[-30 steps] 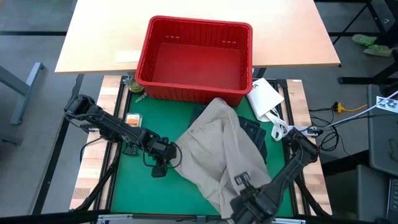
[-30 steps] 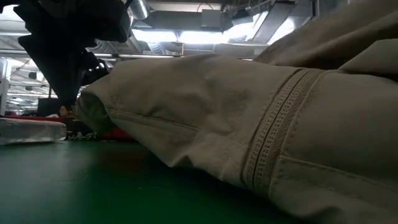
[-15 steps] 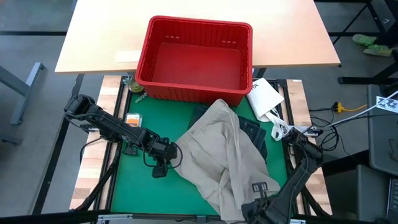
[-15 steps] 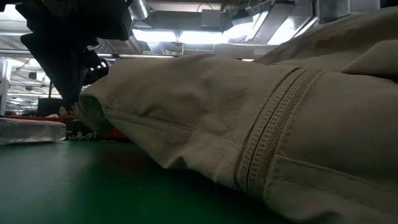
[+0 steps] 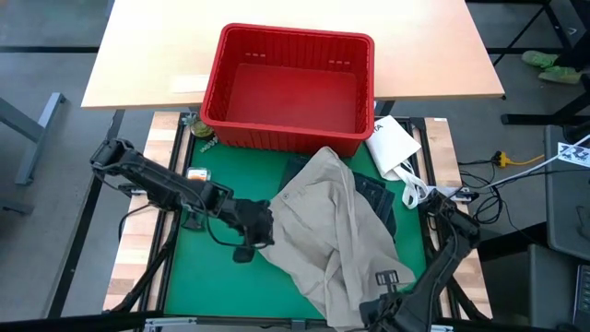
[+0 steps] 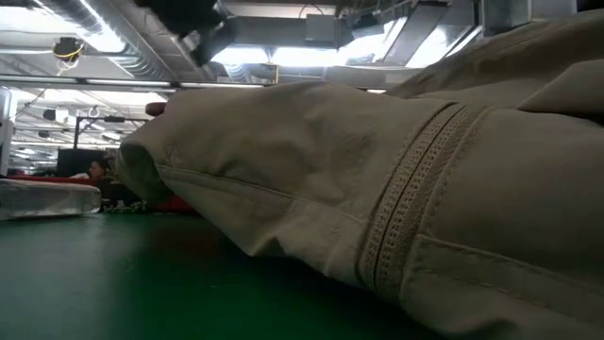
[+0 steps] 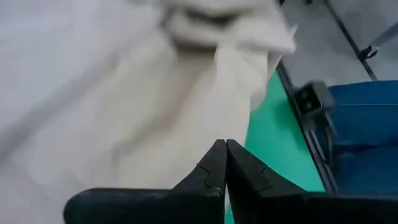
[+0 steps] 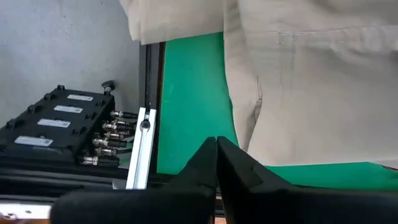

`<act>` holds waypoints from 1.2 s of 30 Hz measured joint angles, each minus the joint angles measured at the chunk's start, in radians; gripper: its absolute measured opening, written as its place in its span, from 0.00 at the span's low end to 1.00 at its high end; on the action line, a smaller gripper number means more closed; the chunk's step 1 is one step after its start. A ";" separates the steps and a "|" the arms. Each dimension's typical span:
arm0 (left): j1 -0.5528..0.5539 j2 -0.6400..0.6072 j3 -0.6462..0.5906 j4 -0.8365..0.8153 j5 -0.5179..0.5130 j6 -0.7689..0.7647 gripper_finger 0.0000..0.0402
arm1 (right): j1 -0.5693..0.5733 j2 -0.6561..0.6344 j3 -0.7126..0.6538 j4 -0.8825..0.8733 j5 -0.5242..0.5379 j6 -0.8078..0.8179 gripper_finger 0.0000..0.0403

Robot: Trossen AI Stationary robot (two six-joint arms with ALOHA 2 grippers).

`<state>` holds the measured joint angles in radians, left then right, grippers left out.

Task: Fold Laundry from Bin
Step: Fold the gray shorts

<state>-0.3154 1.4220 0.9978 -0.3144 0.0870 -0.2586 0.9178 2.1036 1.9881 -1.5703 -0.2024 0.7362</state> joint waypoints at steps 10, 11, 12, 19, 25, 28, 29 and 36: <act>0.008 0.000 0.017 0.005 -0.086 0.210 0.15 | -0.022 0.000 0.000 -0.001 0.000 0.285 0.33; 0.008 0.000 0.017 0.003 -0.086 0.215 0.16 | -0.022 0.000 0.000 -0.001 -0.001 0.331 0.37; 0.008 0.000 0.017 0.001 -0.086 0.216 0.18 | -0.022 0.000 0.000 0.000 0.000 0.379 0.40; 0.008 0.000 0.017 -0.011 -0.086 0.217 0.20 | -0.020 0.007 0.000 0.101 0.010 0.569 0.51; 0.008 0.000 0.017 -0.010 -0.086 0.217 0.20 | -0.021 0.045 0.000 0.167 0.096 0.570 0.51; 0.008 0.000 0.017 -0.010 -0.086 0.217 0.20 | -0.022 0.077 0.000 0.152 0.091 0.569 0.51; 0.008 0.000 0.017 -0.010 -0.086 0.217 0.20 | -0.022 0.086 0.000 0.146 0.085 0.568 0.51; 0.008 0.000 0.017 -0.010 -0.086 0.217 0.20 | -0.022 0.107 0.000 0.122 0.078 0.599 0.51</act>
<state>-0.3077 1.4220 1.0145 -0.3244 0.0010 -0.0414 0.8963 2.2105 1.9881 -1.4488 -0.1245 1.3347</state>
